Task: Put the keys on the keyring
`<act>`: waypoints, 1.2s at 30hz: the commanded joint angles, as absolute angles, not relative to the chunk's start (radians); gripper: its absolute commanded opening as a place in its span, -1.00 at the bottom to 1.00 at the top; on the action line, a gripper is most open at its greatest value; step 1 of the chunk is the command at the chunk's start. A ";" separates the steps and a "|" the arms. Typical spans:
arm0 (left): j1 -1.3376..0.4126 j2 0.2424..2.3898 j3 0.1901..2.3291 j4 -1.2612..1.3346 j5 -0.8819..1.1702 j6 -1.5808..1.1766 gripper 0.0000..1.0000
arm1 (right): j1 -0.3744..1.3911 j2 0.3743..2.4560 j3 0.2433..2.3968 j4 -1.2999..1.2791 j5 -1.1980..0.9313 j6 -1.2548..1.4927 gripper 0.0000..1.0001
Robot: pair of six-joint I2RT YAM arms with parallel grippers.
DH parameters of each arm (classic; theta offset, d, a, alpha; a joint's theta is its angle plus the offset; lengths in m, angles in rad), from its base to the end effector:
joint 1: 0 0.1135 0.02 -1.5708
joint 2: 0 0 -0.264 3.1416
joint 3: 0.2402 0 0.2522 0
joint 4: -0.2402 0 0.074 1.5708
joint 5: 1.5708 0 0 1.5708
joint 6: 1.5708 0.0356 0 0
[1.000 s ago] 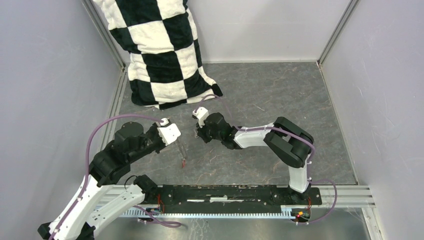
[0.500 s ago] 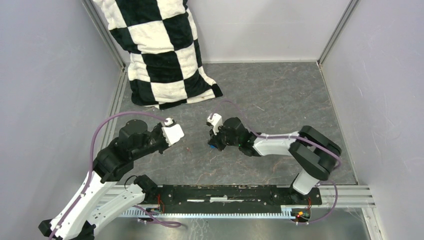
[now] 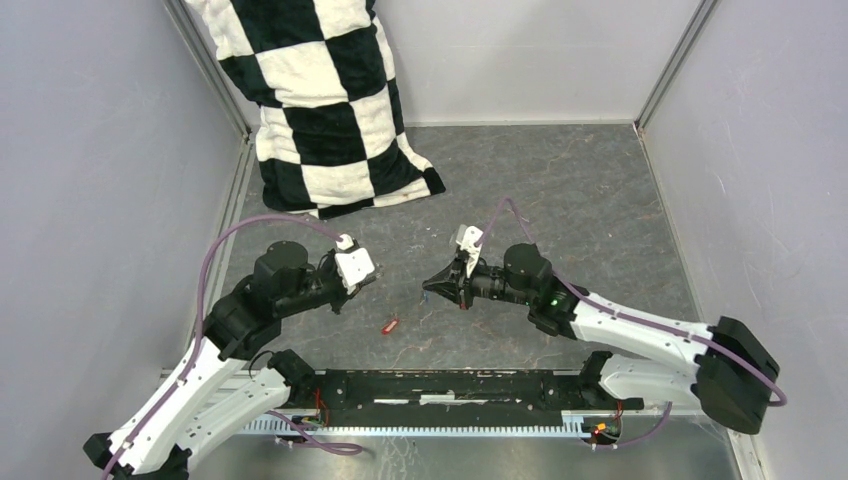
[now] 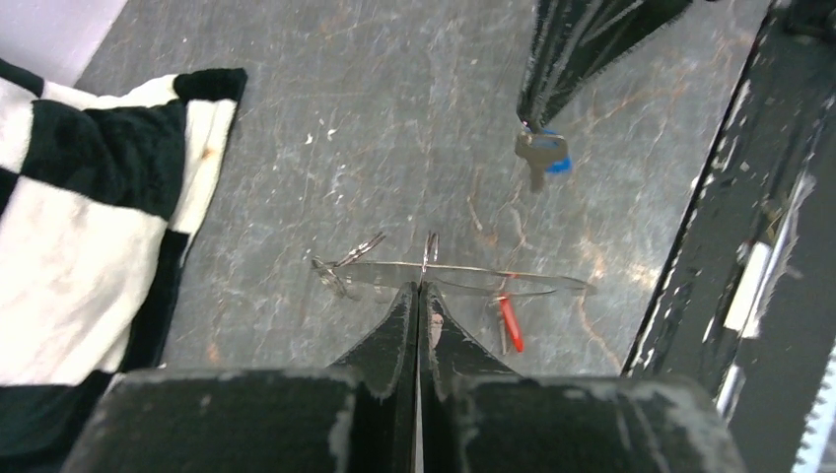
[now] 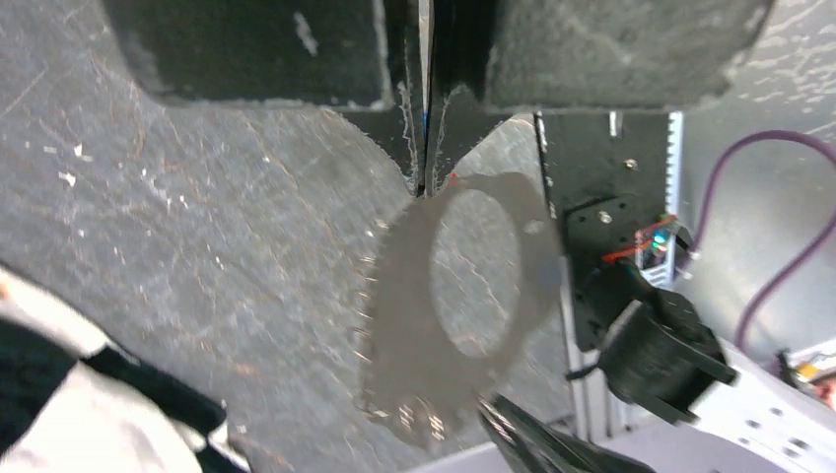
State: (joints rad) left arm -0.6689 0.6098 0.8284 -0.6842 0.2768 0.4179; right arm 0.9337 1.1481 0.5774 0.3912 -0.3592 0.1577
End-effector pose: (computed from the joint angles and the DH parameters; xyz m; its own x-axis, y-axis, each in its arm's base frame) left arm 0.0931 -0.0860 0.3278 -0.0021 0.4993 -0.8664 0.8632 0.4383 0.2505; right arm 0.1421 0.2131 0.2533 -0.2554 -0.0979 -0.9619 -0.9297 0.2980 0.2165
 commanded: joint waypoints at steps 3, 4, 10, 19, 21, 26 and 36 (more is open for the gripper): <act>-0.667 0.637 0.820 -0.512 0.383 0.239 -0.96 | 0.970 1.047 0.614 0.397 -0.394 0.178 -0.99; -0.667 0.640 0.818 -0.504 0.392 0.223 -0.95 | 0.975 1.040 0.627 0.387 -0.392 0.176 -0.99; -0.667 0.674 0.821 -0.460 0.409 0.137 -0.96 | 1.014 1.047 0.681 0.351 -0.325 0.143 -0.99; -0.667 0.691 0.813 -0.422 0.408 0.093 -0.96 | 1.074 1.068 0.732 0.355 -0.159 0.104 -0.99; -0.668 0.690 0.810 -0.417 0.396 0.084 -0.96 | 1.092 1.080 0.747 0.344 -0.110 0.093 -0.99; -0.667 0.707 0.811 -0.414 0.378 0.061 -0.96 | 1.131 1.114 0.790 0.296 -0.008 0.053 -0.99; -0.668 0.761 0.834 -0.424 0.329 0.010 -0.96 | 1.160 1.132 0.784 0.337 0.064 0.040 -0.99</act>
State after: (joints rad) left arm -0.6689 0.7635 0.8112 -0.4778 0.3462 0.0731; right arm 1.1507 1.1217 0.7490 0.2897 0.0200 0.0582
